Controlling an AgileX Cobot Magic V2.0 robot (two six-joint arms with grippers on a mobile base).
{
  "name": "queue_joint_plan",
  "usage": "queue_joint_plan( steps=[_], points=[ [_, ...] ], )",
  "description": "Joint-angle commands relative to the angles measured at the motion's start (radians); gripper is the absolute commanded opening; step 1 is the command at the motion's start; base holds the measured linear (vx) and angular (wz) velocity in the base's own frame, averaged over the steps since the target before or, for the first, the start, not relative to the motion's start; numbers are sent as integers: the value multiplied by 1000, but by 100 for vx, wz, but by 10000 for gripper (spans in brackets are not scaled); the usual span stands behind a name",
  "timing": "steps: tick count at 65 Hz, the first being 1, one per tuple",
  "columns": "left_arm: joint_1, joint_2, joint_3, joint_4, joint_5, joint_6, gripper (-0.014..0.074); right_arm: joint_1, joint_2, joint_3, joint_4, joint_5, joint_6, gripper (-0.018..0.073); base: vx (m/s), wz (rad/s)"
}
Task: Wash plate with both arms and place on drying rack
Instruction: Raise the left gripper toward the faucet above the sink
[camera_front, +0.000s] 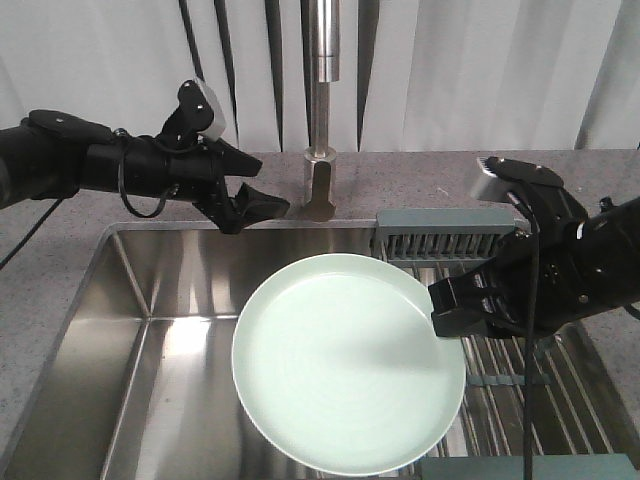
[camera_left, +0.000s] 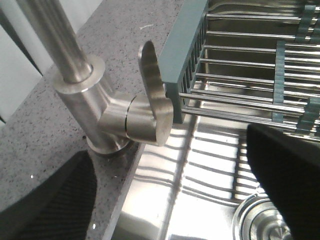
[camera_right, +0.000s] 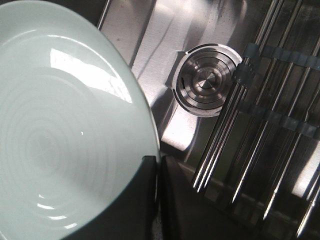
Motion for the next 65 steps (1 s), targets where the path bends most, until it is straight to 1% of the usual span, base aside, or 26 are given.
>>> queue_joint_plan(
  steps=[1,21,34,50,57,65],
  points=[
    [-21,-32,-69,-58,19,5,593,0,-29,-27,37,-23,-10,-1,0,0],
    [-85,51,-186,-62,20,-1,593,0,-29,-27,36,-22,-10,-1,0,0],
    [-114,105,-258,-63,16,-9,593,0,-29,-27,36,-22,-10,-1,0,0],
    [-117,149,-318,-66,25,-16,593,0,-29,-27,36,-22,-10,-1,0,0],
    [-117,159,-323,-67,52,-14,593,0,-29,-27,36,-22,-10,-1,0,0],
    [-117,159,-322,-62,108,-14,593,0,-29,-27,36,-22,-10,-1,0,0]
  ],
)
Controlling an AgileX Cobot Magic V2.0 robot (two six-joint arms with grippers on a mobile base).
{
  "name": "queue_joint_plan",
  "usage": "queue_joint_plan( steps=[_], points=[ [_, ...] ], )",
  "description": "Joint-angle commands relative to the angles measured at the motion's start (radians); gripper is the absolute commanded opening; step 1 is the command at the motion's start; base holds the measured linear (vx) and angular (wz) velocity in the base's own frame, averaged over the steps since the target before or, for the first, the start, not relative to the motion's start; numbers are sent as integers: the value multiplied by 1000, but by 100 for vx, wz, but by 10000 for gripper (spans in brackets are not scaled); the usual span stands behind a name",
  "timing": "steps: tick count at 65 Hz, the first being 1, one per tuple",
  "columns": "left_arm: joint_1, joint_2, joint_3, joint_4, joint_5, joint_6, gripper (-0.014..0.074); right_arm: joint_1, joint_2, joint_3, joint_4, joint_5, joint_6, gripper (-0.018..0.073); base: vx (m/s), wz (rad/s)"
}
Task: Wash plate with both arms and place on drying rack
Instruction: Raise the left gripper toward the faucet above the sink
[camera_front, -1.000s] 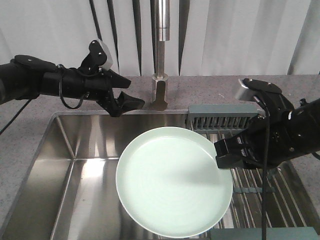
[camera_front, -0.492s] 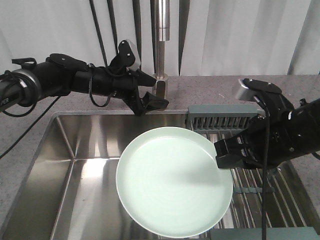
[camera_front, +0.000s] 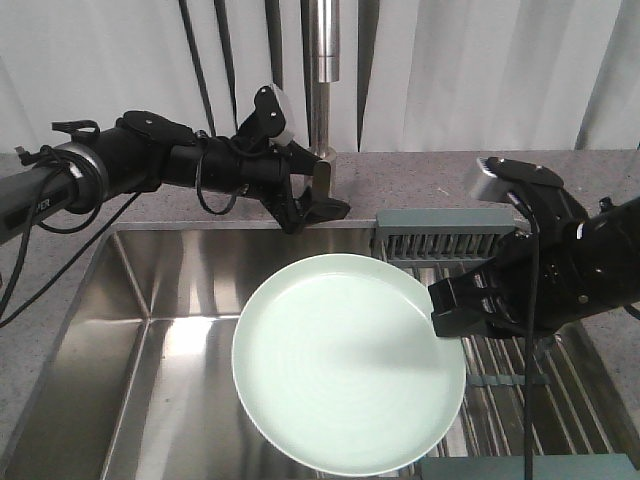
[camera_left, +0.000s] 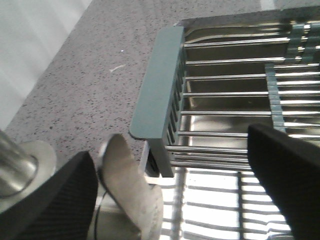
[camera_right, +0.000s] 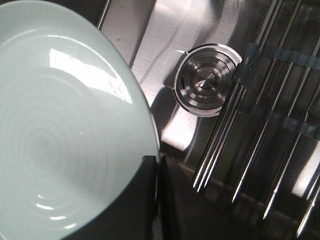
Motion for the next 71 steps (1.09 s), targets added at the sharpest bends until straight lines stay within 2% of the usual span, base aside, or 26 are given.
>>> queue_joint_plan(
  steps=[1,30,47,59,71],
  points=[
    [-6,-63,-32,-61,59,-7,593,0,-29,-27,36,-22,-10,-1,0,0],
    [-6,-63,-32,-61,237,-8,593,0,-29,-27,36,-22,-10,-1,0,0],
    [-6,-63,-32,-61,303,-7,593,0,-29,-27,36,-22,-10,-1,0,0],
    [-6,-63,-32,-61,269,-4,593,0,-29,-27,36,-22,-10,-1,0,0],
    [-6,-68,-32,-61,133,-29,593,0,-29,-27,36,-22,-10,-1,0,0]
  ],
)
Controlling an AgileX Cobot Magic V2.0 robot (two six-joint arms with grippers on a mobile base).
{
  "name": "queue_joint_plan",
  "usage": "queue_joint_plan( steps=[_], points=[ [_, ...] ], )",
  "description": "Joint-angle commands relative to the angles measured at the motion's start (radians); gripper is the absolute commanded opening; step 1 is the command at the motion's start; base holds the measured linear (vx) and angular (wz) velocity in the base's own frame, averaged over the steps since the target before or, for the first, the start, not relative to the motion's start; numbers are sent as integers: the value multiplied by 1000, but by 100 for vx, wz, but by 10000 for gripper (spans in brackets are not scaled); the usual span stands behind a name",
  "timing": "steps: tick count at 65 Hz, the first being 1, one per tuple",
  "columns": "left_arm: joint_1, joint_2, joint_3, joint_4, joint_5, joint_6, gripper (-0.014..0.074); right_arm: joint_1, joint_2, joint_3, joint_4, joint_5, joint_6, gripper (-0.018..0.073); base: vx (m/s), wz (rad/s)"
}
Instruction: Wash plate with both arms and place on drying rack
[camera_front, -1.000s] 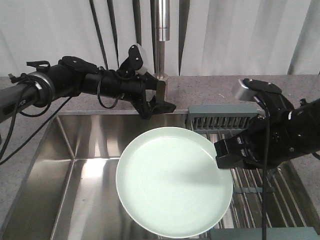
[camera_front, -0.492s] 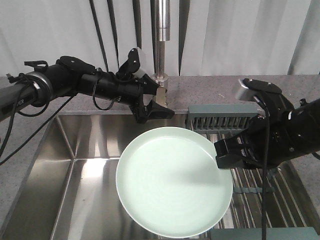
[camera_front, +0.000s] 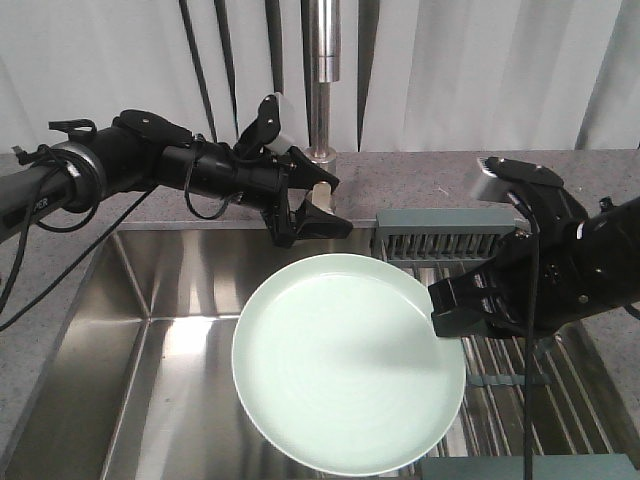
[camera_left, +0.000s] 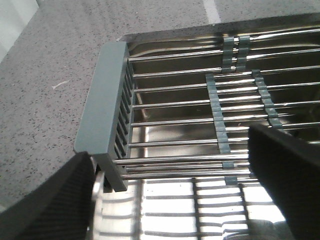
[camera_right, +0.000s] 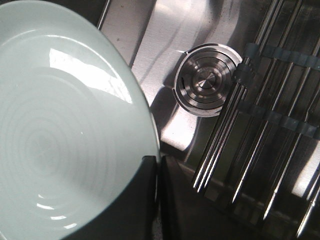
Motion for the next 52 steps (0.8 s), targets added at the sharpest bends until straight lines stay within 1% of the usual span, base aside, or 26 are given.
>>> queue_joint_plan(
  steps=[1,7,14,19,23,27,29,33,34,38,39,43,45,46,52],
  points=[
    [-8,-72,-25,-69,-43,-23,593,0,-29,-27,36,-22,-10,-1,0,0],
    [-7,-89,-26,-69,-84,-54,593,0,-29,-27,36,-22,-10,-1,0,0],
    [-6,-122,-25,-49,-125,-86,593,0,-29,-27,36,-22,-10,-1,0,0],
    [-6,-156,-25,-1,-159,-158,593,0,-29,-27,36,-22,-10,-1,0,0],
    [-6,-183,-25,66,-188,-234,593,0,-29,-27,36,-22,-10,-1,0,0],
    [-6,-211,-25,144,-218,-347,593,0,-29,-27,36,-22,-10,-1,0,0],
    [-6,-226,-25,199,-229,-399,593,0,-29,-27,36,-22,-10,-1,0,0],
    [-6,-261,-25,290,-247,-530,591,0,-29,-27,36,-22,-10,-1,0,0],
    [-6,-273,-25,326,-253,-578,589,0,-29,-27,36,-22,-10,-1,0,0],
    [-6,-302,-25,434,-265,-712,584,0,-29,-27,36,-22,-10,-1,0,0],
    [-6,-312,-25,458,-265,-764,583,0,-29,-27,36,-22,-10,-1,0,0],
    [-6,-340,-25,559,-265,-904,572,0,-29,-27,36,-22,-10,-1,0,0],
    [-6,-354,-25,626,-260,-971,565,0,-29,-27,36,-22,-10,-1,0,0],
    [-6,-363,-24,654,-258,-1024,561,0,-29,-27,36,-22,-10,-1,0,0],
    [-6,-405,-13,828,-253,-1216,531,0,-29,-27,36,-22,-10,-1,0,0]
  ],
)
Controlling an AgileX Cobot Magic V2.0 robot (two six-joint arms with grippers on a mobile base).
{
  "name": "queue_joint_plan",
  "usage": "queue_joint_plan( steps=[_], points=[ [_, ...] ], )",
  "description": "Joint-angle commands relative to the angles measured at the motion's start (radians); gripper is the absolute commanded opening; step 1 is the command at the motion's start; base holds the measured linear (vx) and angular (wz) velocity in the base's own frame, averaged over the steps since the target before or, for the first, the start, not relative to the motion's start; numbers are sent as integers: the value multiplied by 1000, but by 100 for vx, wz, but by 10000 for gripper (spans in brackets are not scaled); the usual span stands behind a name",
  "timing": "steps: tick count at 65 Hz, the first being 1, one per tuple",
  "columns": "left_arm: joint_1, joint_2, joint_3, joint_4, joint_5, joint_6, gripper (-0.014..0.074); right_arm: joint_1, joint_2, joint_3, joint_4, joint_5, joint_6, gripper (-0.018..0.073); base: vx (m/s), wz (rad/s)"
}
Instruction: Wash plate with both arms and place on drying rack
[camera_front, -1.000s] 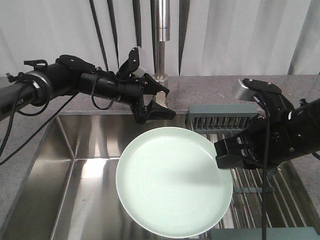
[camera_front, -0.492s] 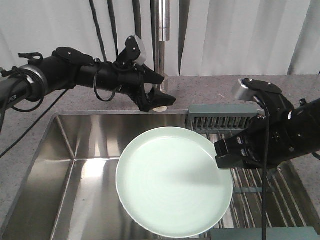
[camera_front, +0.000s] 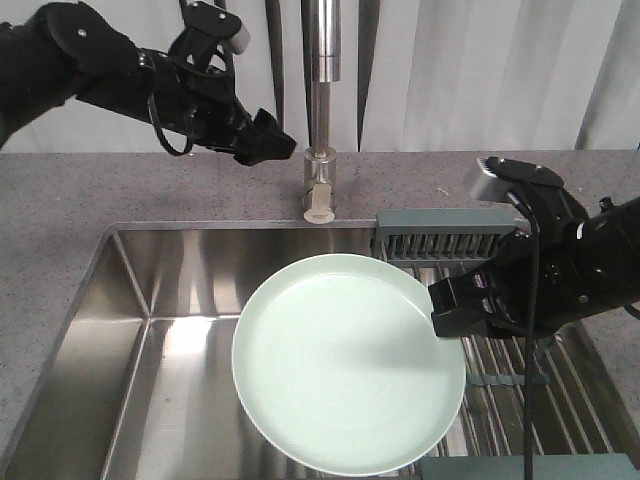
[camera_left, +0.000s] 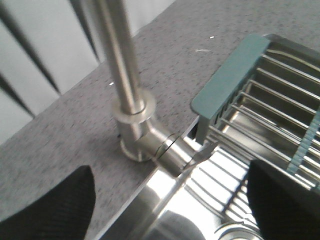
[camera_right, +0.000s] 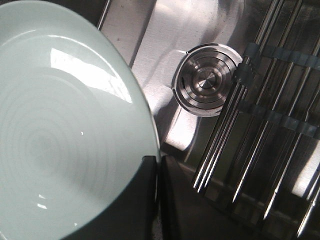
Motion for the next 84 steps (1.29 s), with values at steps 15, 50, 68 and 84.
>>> queue_joint_plan(
  steps=[15,50,68,84],
  points=[
    [-4,-301,220,385,-54,-468,496,0,-29,-27,36,-22,-10,-1,0,0],
    [-4,-868,823,535,-149,-732,496,0,-29,-27,36,-22,-10,-1,0,0],
    [-4,-1113,1044,535,-136,-806,496,0,-29,-27,36,-22,-10,-1,0,0],
    [-4,-1330,1179,547,-62,-809,496,0,-29,-27,36,-22,-10,-1,0,0]
  ],
)
